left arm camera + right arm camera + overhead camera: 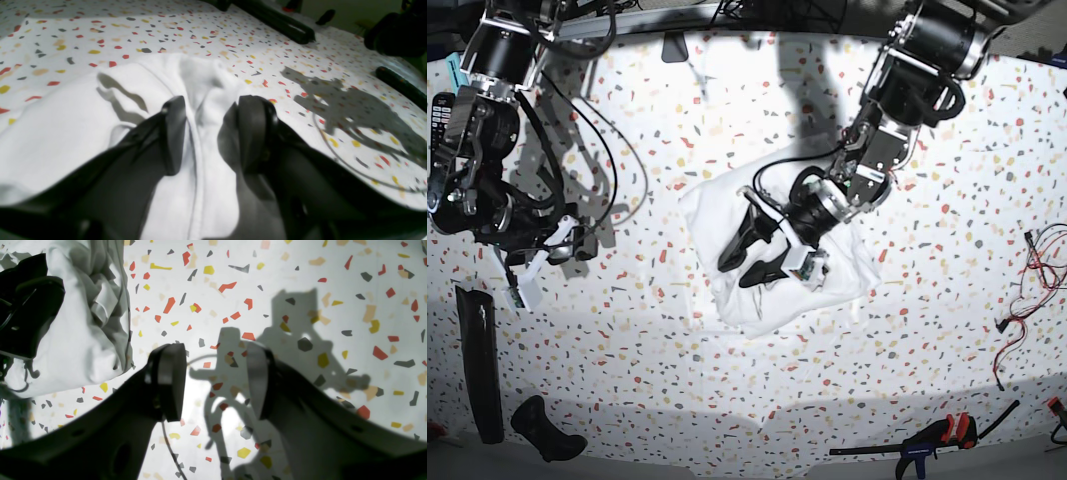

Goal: Fold the T-shirt properly

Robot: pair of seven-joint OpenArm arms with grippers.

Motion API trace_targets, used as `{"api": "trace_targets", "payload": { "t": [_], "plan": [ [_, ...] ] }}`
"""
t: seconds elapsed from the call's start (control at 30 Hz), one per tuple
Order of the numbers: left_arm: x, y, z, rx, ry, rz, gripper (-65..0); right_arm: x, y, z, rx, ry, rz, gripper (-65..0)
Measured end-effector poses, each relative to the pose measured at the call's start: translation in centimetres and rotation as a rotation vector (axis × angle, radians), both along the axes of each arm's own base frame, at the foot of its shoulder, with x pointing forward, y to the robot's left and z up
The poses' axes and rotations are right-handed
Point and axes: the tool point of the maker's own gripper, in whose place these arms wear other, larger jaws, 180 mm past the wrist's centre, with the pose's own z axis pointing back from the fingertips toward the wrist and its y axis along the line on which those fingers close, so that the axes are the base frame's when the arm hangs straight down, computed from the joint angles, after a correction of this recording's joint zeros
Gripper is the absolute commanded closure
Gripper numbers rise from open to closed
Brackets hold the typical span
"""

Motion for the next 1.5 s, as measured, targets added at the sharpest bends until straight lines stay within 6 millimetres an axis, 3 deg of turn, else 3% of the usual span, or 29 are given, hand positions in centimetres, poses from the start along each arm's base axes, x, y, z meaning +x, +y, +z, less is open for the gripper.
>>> {"api": "trace_targets", "payload": {
  "t": [0.3, 0.53, 0.7, 0.83, 0.9, 0.97, 1.1, 1.23, 1.33, 1.43, 1.5],
  "plan": [
    [-0.1, -1.2, 1.2, 0.172, -0.019, -0.079, -24.5, 0.0, 0.2, 0.1, 0.011, -0.004, 0.004, -29.0],
    [1.0, 0.0, 7.2, 0.078, 0.039, -0.064, -24.5, 0.1, 0.7, 0.5, 0.045, -0.017, 0.016, -29.1],
    [-0.4, 0.6, 10.1, 0.214, 0.016, -0.151, -24.6, 0.2, 0.8, 0.5, 0.048, -0.021, 0.017, -29.0],
    [-0.9, 1.4, 13.7, 0.210, -0.081, -0.155, -24.6, 0.1, 0.8, 0.5, 0.047, -0.017, 0.017, -29.0],
    [0.3, 3.2, 13.5, 0.210, -0.056, -0.054, -24.6, 0.1, 0.8, 0.5, 0.046, -0.017, 0.017, -29.0],
    [1.6, 6.5, 11.9, 0.234, 0.022, 0.086, -24.5, 0.1, 0.8, 0.5, 0.046, -0.016, 0.017, -29.0],
    [1.3, 12.3, 9.6, 0.202, 0.143, 0.232, -24.5, -0.2, 0.8, 0.3, 0.050, -0.012, 0.019, -29.0],
    [-1.4, 15.4, 7.8, 0.273, 0.215, 0.247, -24.6, -2.0, 0.7, -0.4, 0.025, 0.009, 0.032, -29.0],
    [-3.5, 17.5, 8.5, 0.315, 0.188, 0.248, -24.5, -3.9, 0.5, -0.4, -0.033, 0.019, 0.053, -29.0],
    [-5.5, 19.9, 9.7, 0.400, 0.144, 0.264, -24.5, -5.2, 1.0, 1.2, -0.091, -0.027, 0.092, -29.0],
    [-6.9, 20.3, 10.4, 0.425, 0.134, 0.271, -24.5, -6.4, 1.8, 1.8, -0.108, -0.046, 0.117, -29.0]
  ]
}}
